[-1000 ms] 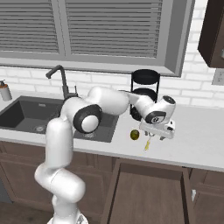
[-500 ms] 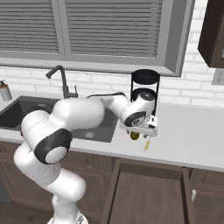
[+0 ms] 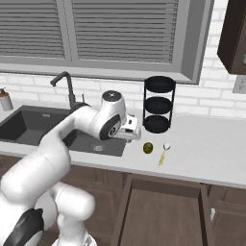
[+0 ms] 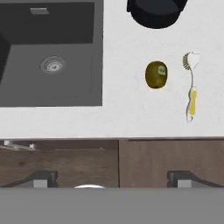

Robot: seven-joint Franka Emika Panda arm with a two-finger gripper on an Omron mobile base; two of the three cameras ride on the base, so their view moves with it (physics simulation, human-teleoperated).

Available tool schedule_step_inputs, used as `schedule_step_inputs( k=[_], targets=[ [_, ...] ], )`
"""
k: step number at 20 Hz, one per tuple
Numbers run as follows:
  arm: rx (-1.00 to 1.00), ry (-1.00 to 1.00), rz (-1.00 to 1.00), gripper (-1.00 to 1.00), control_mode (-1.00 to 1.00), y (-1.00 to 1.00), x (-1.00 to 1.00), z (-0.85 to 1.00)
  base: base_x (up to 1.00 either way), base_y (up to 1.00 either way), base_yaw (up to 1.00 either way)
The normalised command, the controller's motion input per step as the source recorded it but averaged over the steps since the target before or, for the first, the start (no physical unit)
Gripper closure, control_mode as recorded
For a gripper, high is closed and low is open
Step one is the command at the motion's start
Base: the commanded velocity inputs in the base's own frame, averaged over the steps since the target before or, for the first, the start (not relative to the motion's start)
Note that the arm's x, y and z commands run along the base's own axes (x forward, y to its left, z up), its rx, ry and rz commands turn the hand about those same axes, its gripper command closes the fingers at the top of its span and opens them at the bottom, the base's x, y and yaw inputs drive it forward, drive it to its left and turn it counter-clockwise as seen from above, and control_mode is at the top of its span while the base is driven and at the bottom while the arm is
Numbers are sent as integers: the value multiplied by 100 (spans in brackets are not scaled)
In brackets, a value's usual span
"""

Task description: Pick the dish brush from the drawer and place it on the counter.

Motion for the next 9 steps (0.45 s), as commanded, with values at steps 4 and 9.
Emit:
schedule_step_inputs(
  k=[4, 9],
  targets=[
    [-1, -1, 0, -100, -100, 100, -70, 83, 0, 0, 0],
    [0, -5, 0, -100, -100, 92, -96, 53, 0, 0, 0]
  ],
)
